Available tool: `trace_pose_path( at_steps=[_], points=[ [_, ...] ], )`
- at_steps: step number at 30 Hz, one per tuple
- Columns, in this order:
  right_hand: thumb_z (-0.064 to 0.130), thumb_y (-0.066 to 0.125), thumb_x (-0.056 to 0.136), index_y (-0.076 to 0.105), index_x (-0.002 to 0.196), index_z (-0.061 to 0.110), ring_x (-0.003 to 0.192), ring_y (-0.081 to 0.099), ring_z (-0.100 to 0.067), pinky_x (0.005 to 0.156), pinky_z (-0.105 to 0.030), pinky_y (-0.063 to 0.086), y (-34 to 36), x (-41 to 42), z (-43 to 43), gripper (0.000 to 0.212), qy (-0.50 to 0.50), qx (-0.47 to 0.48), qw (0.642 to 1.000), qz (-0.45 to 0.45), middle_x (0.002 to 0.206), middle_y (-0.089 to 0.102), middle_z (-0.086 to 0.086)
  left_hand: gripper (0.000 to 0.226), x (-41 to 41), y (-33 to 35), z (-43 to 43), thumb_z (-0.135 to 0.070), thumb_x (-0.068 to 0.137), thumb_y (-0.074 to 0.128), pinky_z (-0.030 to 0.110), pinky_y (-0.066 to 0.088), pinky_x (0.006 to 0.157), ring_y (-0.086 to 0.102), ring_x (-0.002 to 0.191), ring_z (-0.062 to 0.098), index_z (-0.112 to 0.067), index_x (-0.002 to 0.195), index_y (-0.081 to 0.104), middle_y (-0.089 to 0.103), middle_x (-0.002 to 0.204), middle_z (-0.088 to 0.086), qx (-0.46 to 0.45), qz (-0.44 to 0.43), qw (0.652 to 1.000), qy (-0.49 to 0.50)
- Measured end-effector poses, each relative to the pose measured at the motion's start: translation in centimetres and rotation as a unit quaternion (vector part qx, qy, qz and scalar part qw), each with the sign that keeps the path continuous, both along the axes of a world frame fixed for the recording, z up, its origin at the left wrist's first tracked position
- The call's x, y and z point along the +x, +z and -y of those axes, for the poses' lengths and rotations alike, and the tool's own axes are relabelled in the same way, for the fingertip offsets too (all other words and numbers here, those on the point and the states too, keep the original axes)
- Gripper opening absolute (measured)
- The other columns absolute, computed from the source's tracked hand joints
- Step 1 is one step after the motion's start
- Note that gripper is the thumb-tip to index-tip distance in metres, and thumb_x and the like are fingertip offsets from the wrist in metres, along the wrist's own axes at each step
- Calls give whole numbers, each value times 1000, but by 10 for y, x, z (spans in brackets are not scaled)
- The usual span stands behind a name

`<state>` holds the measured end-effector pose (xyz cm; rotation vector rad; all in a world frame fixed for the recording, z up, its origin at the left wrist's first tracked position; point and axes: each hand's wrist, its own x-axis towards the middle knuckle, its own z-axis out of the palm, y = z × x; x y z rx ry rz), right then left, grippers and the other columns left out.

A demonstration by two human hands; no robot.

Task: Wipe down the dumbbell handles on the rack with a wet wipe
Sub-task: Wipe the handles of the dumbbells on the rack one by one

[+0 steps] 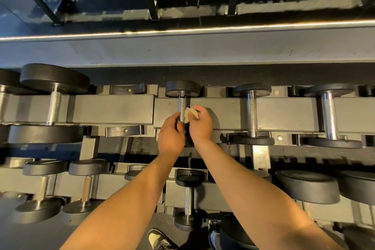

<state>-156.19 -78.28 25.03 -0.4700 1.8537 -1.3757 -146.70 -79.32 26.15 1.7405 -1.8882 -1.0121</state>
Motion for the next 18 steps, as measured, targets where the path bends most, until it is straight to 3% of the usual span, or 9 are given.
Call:
trace_pose_path(
  at_steps=[4, 8, 11, 13, 16, 18],
  points=[
    [12, 67, 93, 71, 105, 19, 91, 63, -11, 66, -12, 43, -6, 4, 12, 14, 38, 28, 999, -10, 103, 67, 1, 35, 1, 0, 3, -26, 106, 45, 36, 49, 97, 59, 117, 16, -28, 140, 54, 61, 134, -4, 12, -7, 1000, 5],
    [7, 63, 94, 69, 99, 19, 87, 64, -14, 61, -14, 43, -12, -3, 5, 14, 20, 70, 997, 2, 92, 66, 4, 29, -2, 2, 11, -26, 106, 44, 45, 56, 89, 63, 102, 12, -41, 129, 54, 62, 120, -11, 31, -35, 999, 2],
    [13, 65, 92, 59, 90, 38, 91, 66, -17, 74, -29, 55, -15, -4, 4, 26, -11, 63, 998, -23, 94, 67, 6, 34, -6, 3, 18, -27, 106, 43, 42, 54, 92, 60, 106, 12, -37, 137, 52, 62, 123, -10, 26, -50, 998, -14],
    [14, 64, 92, 57, 87, 40, 91, 64, -18, 76, -36, 57, -12, -5, 16, 27, -35, 35, 997, -53, 93, 66, 5, 34, -7, 0, 20, -30, 107, 41, 41, 54, 92, 60, 110, 12, -39, 139, 49, 62, 127, -9, 11, -31, 999, -22],
    [7, 59, 95, 66, 93, 29, 93, 64, -13, 73, -23, 53, -1, -6, 33, 23, -24, -5, 997, -69, 97, 67, 4, 36, -7, -6, 18, -35, 108, 39, 41, 53, 94, 60, 115, 13, -39, 142, 47, 62, 131, -10, -8, -6, 1000, -17],
    [7, 60, 96, 72, 107, 21, 100, 64, -9, 81, -19, 53, 0, -3, 34, 21, 3, -15, 998, -67, 107, 70, 5, 37, -7, -7, 18, -36, 108, 38, 40, 53, 93, 60, 115, 13, -40, 144, 45, 60, 134, -10, -8, 8, 1000, -15]
  ],
)
